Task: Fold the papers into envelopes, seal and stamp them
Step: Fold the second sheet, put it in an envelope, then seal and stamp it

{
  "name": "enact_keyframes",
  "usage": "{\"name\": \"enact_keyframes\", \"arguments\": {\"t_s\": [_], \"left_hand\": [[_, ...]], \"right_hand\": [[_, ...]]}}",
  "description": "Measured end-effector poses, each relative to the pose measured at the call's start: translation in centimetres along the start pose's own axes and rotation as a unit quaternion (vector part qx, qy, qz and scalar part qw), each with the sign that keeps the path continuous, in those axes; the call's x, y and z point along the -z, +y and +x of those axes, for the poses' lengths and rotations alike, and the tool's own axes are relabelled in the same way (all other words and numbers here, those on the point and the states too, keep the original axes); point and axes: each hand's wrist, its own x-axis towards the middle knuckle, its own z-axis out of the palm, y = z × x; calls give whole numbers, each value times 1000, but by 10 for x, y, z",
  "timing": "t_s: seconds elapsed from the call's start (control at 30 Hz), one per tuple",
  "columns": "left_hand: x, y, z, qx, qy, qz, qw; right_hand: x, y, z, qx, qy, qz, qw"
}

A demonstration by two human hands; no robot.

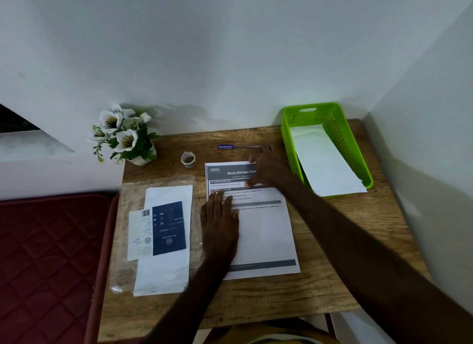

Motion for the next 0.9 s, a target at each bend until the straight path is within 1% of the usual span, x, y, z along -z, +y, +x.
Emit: {"name": "enact_keyframes", "arguments": {"t_s": [0.23, 0.37, 0.53, 0.6, 0.7, 0.77, 0.83, 0.9], "left_hand": [[0, 0, 0, -2, 5, 5, 1000], [-3, -1, -1, -8, 8, 13, 1000], [-4, -1, 0, -6, 3, 16, 1000], [-4, -1, 0, -8, 7, 18, 1000], [-4, 0, 0, -5, 8, 17, 1000], [-3, 0, 0, 0, 4, 20, 1000], [-2, 0, 0, -2, 4, 20, 1000], [-2, 1, 0, -4, 5, 21, 1000]], "right_hand": [[13, -3, 5, 18, -40, 7, 999], [14, -3, 7, 37, -11, -18, 999], [12, 1, 4, 42, 17, 21, 999], [12, 3, 2, 47, 26, 9, 999], [12, 3, -5, 69, 55, -79, 993], [13, 3, -10, 80, 96, -116, 985], [10, 5, -15, 100, 147, -97, 979], [5, 10, -20, 132, 180, -59, 973]]}}
